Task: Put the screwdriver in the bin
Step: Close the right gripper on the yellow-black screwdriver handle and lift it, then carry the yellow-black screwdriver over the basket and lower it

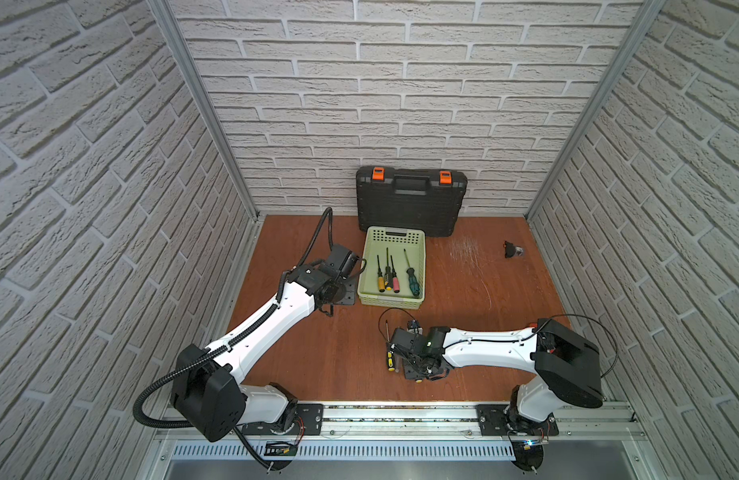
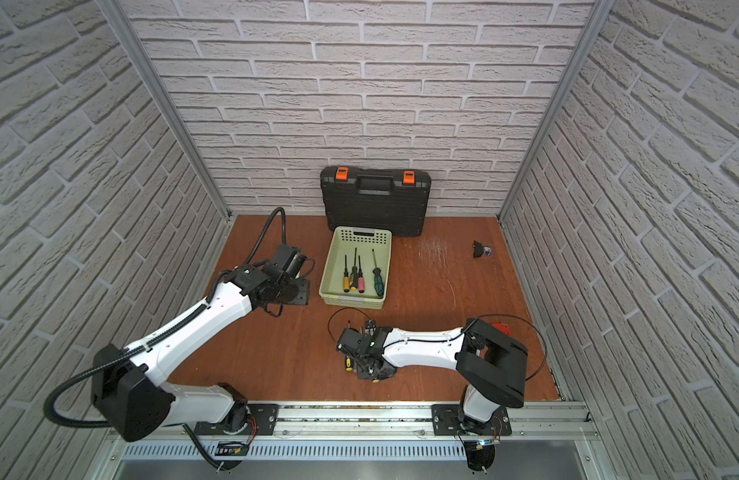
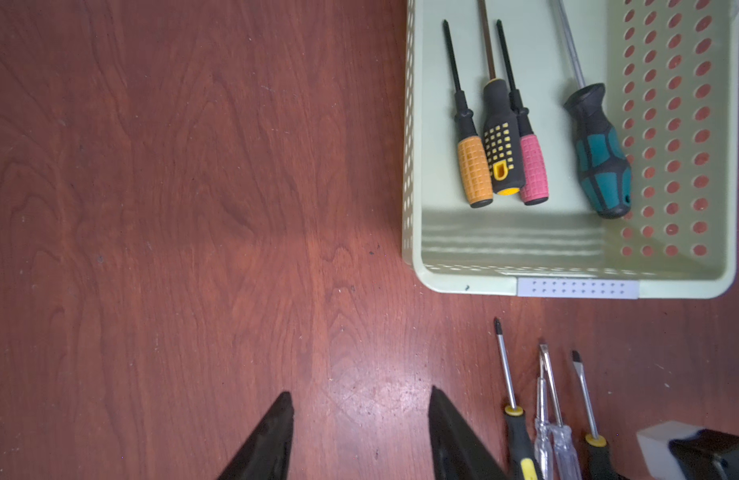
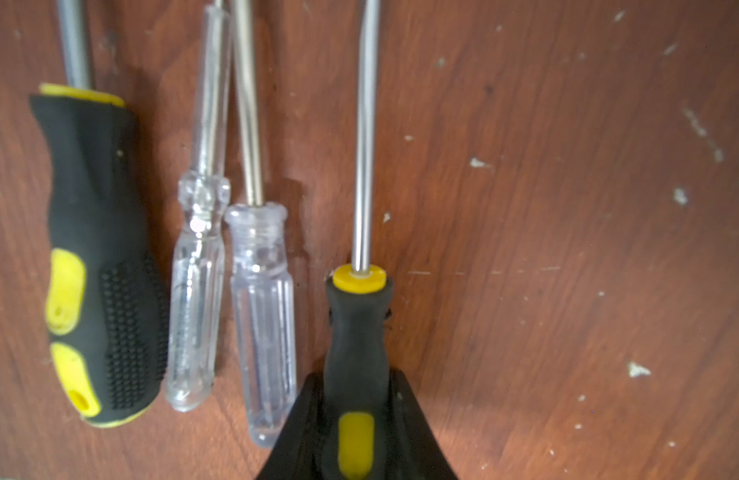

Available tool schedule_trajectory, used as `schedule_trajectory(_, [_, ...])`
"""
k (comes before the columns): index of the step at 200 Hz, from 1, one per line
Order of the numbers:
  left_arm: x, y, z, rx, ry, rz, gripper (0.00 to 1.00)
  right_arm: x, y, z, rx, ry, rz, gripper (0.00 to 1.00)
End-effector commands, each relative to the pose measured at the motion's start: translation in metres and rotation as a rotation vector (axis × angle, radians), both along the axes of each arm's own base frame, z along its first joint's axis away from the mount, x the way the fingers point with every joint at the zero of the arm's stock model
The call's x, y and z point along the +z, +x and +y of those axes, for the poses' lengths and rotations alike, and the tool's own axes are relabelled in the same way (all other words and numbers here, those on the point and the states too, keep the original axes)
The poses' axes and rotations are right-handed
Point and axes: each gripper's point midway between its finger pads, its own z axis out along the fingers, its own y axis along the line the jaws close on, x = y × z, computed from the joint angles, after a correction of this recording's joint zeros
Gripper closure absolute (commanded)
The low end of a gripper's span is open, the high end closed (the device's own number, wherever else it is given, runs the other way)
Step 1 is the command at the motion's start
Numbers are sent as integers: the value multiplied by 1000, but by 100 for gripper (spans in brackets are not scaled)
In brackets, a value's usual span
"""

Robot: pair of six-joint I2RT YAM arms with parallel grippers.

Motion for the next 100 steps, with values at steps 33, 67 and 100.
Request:
schedule_trajectory(33, [23, 3, 13, 26, 7, -53, 46, 54, 2, -25, 19, -14, -82, 95])
schedule_trajectory(67, [27, 5, 14, 40, 7, -53, 46, 120, 23, -24, 30, 75, -197, 94])
schedule_trajectory(100, [28, 6, 13, 56, -19, -67, 46, 175, 77, -8, 20, 221, -289, 94])
